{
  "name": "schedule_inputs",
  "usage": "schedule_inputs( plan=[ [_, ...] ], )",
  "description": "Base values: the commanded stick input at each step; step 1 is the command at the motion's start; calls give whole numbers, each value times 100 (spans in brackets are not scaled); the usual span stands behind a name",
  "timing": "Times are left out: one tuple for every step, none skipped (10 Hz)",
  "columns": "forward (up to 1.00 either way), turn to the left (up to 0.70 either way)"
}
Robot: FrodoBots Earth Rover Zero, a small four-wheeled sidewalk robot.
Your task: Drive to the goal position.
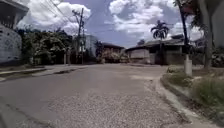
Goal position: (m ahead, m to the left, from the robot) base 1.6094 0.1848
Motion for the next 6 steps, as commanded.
schedule_inputs(
  plan=[
    [0,100],
    [0,100],
    [0,100],
    [0,100],
    [0,100],
    [5,13]
  ],
)
